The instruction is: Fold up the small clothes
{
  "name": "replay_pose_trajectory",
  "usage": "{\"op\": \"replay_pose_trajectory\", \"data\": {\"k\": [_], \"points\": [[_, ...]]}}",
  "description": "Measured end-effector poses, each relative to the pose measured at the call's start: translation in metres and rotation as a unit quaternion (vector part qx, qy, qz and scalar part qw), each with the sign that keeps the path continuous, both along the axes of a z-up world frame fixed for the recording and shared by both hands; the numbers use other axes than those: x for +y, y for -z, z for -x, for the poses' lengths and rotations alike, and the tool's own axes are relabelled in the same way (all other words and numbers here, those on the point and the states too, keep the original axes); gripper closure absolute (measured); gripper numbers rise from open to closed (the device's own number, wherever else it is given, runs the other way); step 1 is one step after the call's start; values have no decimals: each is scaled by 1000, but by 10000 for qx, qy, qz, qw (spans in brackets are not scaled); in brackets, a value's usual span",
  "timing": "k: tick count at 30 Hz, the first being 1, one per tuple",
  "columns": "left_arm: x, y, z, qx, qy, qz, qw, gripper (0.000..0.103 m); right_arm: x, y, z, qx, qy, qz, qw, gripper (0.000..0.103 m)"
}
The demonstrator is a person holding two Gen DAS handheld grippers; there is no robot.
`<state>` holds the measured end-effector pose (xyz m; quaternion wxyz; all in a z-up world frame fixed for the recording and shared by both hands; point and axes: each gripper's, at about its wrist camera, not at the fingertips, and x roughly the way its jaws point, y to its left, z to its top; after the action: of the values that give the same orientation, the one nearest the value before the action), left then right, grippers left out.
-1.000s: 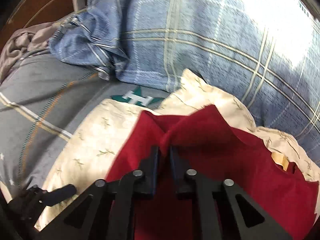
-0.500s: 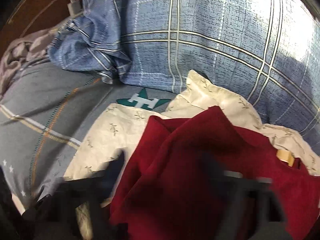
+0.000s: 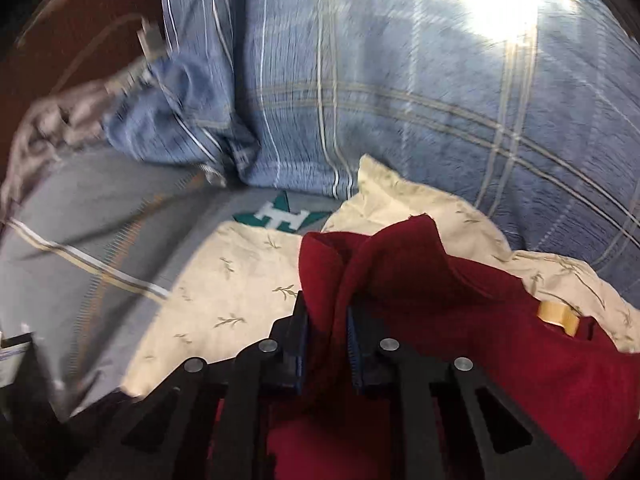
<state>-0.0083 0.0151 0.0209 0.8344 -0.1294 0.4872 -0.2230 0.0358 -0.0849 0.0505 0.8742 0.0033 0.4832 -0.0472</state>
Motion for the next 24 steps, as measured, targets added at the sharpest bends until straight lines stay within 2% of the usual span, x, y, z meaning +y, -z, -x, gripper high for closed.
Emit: {"op": "replay_pose_trajectory", "data": {"k": [2, 3, 4, 5, 6, 7, 8, 9, 10, 11, 14, 17, 19, 20, 21, 23, 24], "points": [[1, -1, 0, -32, 28, 174, 9998, 29, -6, -7, 7, -65, 0, -132, 9999, 87], [3, -3, 1, -67, 55, 345, 9994, 57, -8, -9, 9, -67, 15, -176, 9998, 87], [4, -4, 2, -72, 110, 418, 9990, 73, -12, -9, 10, -53, 30, -225, 9997, 87], [6, -6, 4, -125, 161, 453, 9988, 73, -16, -9, 12, -43, 76, -314, 9995, 86], [7, -9, 6, -221, 223, 465, 9984, 75, -19, -12, 13, -43, 114, -390, 9992, 78], [7, -11, 9, -288, 289, 487, 9980, 77, -23, -12, 12, -42, 207, -535, 9983, 74], [8, -13, 11, -330, 352, 537, 9974, 78, -26, -12, 12, -41, 319, -663, 9973, 52], [8, -15, 13, -377, 420, 598, 9966, 79, -28, -14, 13, -46, 406, -839, 9956, 25], [8, -18, 16, -452, 471, 618, 9960, 79, -29, -15, 15, -69, 420, -1005, 9940, 17], [8, -20, 18, -518, 501, 612, 9955, 79, -28, -16, 15, -82, 412, -1102, 9930, 15], [8, -25, 23, -645, 590, 601, 9944, 79, -19, -13, 8, 160, 338, -882, 9954, 15], [7, -27, 28, -717, 657, 560, 9937, 79, -12, 3, -5, 409, 370, -530, 9971, 16], [6, -29, 32, -792, 720, 491, 9930, 79, -12, 13, -9, 481, 414, -466, 9969, 36], [5, -30, 33, -811, 733, 441, 9930, 79, -13, 15, -9, 486, 428, -355, 9973, 63], [5, -30, 34, -818, 730, 371, 9933, 79, -14, 15, -7, 461, 416, -240, 9978, 79], [3, -31, 36, -836, 666, 214, 9940, 69, -16, 7, 5, 155, 350, -297, 9988, 80], [2, -32, 38, -863, 664, 138, 9940, 54, -16, 4, 9, 69, 331, -253, 9991, 81]]}}
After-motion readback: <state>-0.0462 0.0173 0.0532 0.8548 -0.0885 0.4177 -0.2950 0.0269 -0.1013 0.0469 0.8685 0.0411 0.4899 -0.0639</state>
